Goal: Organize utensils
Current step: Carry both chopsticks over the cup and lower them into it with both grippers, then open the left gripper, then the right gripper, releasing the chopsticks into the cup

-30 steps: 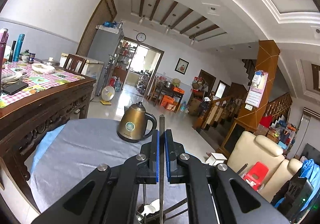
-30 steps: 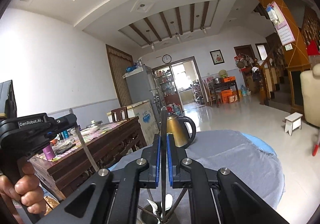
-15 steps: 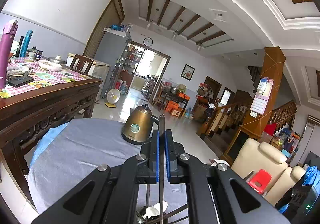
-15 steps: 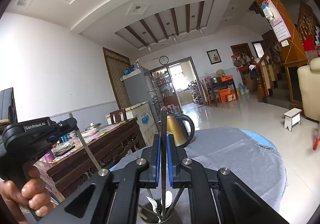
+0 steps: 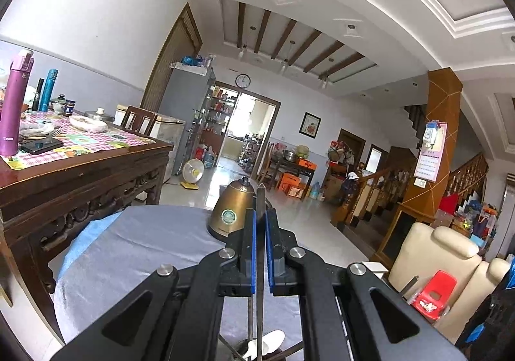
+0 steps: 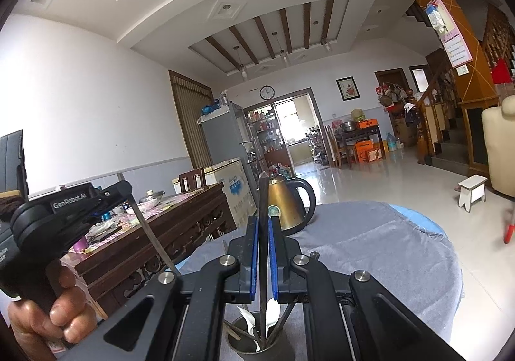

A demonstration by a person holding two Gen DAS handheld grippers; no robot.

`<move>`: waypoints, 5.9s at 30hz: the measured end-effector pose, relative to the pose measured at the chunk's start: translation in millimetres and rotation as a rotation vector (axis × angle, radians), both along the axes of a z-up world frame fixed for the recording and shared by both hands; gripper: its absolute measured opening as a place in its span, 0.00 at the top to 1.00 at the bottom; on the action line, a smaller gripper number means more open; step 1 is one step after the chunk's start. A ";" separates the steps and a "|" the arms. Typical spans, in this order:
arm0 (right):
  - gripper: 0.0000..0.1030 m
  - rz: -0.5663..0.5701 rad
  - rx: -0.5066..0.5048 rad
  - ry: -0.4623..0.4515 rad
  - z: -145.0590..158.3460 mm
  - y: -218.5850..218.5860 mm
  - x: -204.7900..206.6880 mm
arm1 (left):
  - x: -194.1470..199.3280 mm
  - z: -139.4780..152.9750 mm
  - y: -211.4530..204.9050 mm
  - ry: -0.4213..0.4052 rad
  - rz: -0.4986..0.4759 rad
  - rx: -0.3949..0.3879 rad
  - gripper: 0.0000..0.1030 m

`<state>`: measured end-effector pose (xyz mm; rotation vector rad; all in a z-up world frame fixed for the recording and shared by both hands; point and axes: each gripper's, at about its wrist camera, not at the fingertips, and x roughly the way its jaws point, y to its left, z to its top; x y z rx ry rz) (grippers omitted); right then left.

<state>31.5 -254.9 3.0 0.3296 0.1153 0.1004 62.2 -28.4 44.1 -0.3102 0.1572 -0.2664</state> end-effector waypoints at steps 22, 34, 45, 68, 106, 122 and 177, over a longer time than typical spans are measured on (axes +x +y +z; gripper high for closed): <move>0.93 0.022 -0.005 0.042 -7.7 -9.8 19.8 | 7.9 -13.6 -17.0 0.047 0.019 0.081 0.95; 0.93 0.035 -0.016 0.078 -15.3 -3.7 29.7 | 8.4 -18.9 -20.4 0.072 0.022 0.095 0.95; 0.93 0.037 -0.020 0.097 -19.1 0.0 36.7 | 10.1 -21.5 -21.1 0.084 0.022 0.104 0.95; 0.93 0.038 -0.023 0.142 -28.3 6.7 43.5 | 20.9 -35.3 -24.8 0.150 0.030 0.132 0.95; 0.93 0.059 -0.014 0.206 -47.3 11.5 51.5 | 39.3 -72.3 -22.0 0.309 -0.019 0.097 0.95; 0.93 0.059 -0.024 0.233 -52.1 15.4 62.8 | 40.4 -69.9 -20.7 0.313 -0.020 0.111 0.94; 0.45 0.029 0.003 0.157 -46.7 12.6 54.4 | 19.6 -76.6 -24.0 0.495 0.078 0.321 0.43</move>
